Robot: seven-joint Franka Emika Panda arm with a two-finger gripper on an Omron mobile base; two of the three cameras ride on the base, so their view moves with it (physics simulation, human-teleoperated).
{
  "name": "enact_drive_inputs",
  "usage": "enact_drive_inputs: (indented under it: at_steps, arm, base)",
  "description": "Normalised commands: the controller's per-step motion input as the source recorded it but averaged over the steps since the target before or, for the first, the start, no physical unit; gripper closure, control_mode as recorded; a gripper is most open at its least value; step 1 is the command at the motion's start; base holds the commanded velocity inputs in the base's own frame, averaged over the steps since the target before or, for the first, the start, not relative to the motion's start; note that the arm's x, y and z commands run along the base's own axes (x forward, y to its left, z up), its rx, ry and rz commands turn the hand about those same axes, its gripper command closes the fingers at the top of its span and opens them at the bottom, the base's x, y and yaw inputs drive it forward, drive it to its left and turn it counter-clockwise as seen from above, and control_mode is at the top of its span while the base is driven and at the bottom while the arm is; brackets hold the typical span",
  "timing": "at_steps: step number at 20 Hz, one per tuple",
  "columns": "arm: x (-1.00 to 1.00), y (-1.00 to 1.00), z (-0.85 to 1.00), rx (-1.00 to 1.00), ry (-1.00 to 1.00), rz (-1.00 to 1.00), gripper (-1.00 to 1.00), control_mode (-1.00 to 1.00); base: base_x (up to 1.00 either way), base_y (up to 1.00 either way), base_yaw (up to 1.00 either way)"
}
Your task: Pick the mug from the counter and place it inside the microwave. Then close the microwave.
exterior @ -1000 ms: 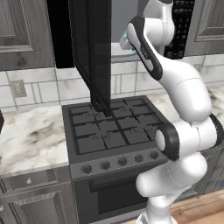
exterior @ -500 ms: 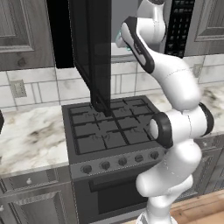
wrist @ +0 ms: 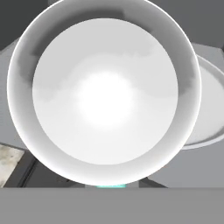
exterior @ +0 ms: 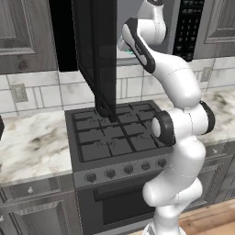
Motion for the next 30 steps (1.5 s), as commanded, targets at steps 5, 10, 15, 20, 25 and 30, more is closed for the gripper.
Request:
enact_drive_inputs:
  at_steps: [5, 10, 15, 20, 25, 30]
  arm:
    - [0.17, 0.04, -0.12, 0.0, 0.06, 0.0, 1.0, -1.0]
    - [0.21, 0.01, 0.0, 0.0, 0.04, 0.0, 1.0, -1.0]
    - [0.31, 0.01, 0.0, -0.03, 0.1, 0.0, 1.0, -1.0]
    - [0.26, 0.0, 0.16, -0.1, 0.15, -0.01, 1.0, -1.0]
    - [0.23, 0.0, 0.14, -0.06, 0.06, 0.0, 1.0, -1.0]
    - [0.28, 0.0, 0.02, -0.01, 0.01, 0.0, 1.0, -1.0]
  base:
    - [0.0, 0.0, 0.0]
    - [0.0, 0.0, 0.0]
    - [0.0, 0.0, 0.0]
    - [0.0, 0.0, 0.0]
    - [0.0, 0.0, 0.0]
    - [0.0, 0.0, 0.0]
